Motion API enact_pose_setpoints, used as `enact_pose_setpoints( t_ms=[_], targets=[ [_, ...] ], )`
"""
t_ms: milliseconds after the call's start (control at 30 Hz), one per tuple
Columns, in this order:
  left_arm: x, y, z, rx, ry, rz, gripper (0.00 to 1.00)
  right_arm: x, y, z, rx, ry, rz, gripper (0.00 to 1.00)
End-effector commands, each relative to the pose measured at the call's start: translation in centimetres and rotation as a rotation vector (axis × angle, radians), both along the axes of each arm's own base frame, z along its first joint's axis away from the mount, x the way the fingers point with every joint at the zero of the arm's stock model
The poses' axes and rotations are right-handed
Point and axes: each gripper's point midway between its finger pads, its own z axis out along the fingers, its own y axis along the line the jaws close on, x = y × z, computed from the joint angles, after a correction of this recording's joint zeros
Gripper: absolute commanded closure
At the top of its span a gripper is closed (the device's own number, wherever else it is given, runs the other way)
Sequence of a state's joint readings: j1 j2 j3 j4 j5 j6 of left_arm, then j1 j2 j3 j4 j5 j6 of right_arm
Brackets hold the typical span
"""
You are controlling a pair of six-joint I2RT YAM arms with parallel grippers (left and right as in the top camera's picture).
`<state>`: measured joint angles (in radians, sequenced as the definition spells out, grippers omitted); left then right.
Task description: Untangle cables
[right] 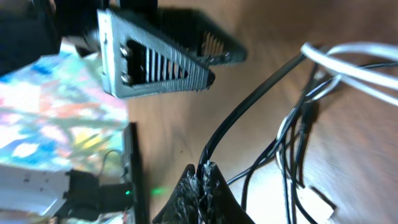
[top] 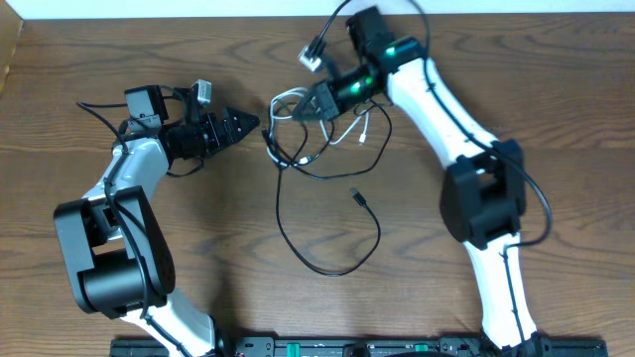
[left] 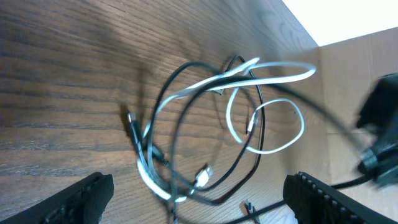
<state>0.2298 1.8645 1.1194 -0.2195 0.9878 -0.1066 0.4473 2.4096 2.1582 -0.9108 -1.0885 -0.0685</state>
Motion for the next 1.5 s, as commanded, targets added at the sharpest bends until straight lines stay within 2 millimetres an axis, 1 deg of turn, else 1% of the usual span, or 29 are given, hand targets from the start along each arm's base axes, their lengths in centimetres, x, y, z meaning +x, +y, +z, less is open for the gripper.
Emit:
enact_pose_setpoints(
  t_ms=[0,67,133,233,333,400,500,567,600,767,900,1000,1067,1133,1167,1200,1233,1333,1400,1467],
  targets=[
    [0.0,0.1,0.5,0.019,-0.024,-0.002,0.07,-1.9,1.9,-2.3,0.12,0.074,0.109,0.99],
    [0.0,0.1,0.5,0.02,-0.024,-0.002,0.07,-2.0,2.4,-4.1,0.143,0.104,0.125,0.99],
    [0.0,0.1,0.5,0.02,-0.025,-0.002,0.07,-2.2,2.9,-5.3,0.207,0.128,0.154,0.99],
    [0.0,0.2,0.5,0.022,-0.024,-0.001,0.07,-2.3,3.2,-6.0,0.315,0.147,0.197,0.98],
    [0.0,0.2,0.5,0.022,-0.024,-0.001,0.07,-2.3,3.2,-6.8,0.323,0.165,0.199,0.93],
    [0.0,0.3,0.5,0.023,-0.025,0.003,0.07,-2.3,3.3,-6.8,0.325,0.16,0.2,0.89],
    [0.3,1.6,-0.3,0.062,0.018,0.07,0.07,-2.4,3.5,-6.0,0.369,0.147,0.224,0.89],
    [0.4,2.8,-1.1,0.093,0.068,0.135,0.07,-2.6,3.6,-5.9,0.375,0.144,0.232,0.9],
    [0.4,3.0,-1.3,0.099,0.079,0.148,0.07,-2.8,3.8,-5.9,0.375,0.144,0.236,0.9],
    [0.3,2.8,-1.7,0.1,0.093,0.147,0.08,-3.9,4.9,-5.9,0.378,0.146,0.265,0.9],
    [0.3,2.9,-2.5,0.093,0.122,0.162,0.09,-4.5,5.4,-5.3,0.408,0.148,0.294,0.86],
    [0.3,2.9,-2.6,0.089,0.13,0.166,0.12,-4.4,5.6,-5.2,0.402,0.161,0.293,0.81],
    [0.4,3.0,-2.6,0.086,0.13,0.17,0.13,-4.4,5.6,-5.2,0.402,0.161,0.293,0.72],
    [0.4,3.0,-2.6,0.087,0.128,0.17,0.13,-4.4,5.6,-5.2,0.399,0.168,0.291,0.7],
    [0.4,3.0,-2.6,0.087,0.128,0.17,0.13,-4.4,5.6,-5.2,0.395,0.18,0.289,0.7],
    [0.4,3.0,-2.6,0.087,0.128,0.17,0.12,-4.3,5.5,-5.2,0.39,0.192,0.283,0.73],
    [0.4,3.0,-2.6,0.087,0.128,0.17,0.13,-4.1,5.3,-5.2,0.386,0.201,0.275,0.78],
    [0.5,3.0,-2.5,0.085,0.13,0.172,0.13,-3.2,4.6,-4.8,0.385,0.202,0.254,0.97],
    [0.5,3.0,-2.5,0.084,0.129,0.173,0.13,-2.8,4.2,-3.9,0.392,0.187,0.247,0.99],
    [0.5,3.0,-2.4,0.075,0.123,0.171,0.13,-2.4,3.9,-2.4,0.4,0.156,0.243,0.99]
  ],
)
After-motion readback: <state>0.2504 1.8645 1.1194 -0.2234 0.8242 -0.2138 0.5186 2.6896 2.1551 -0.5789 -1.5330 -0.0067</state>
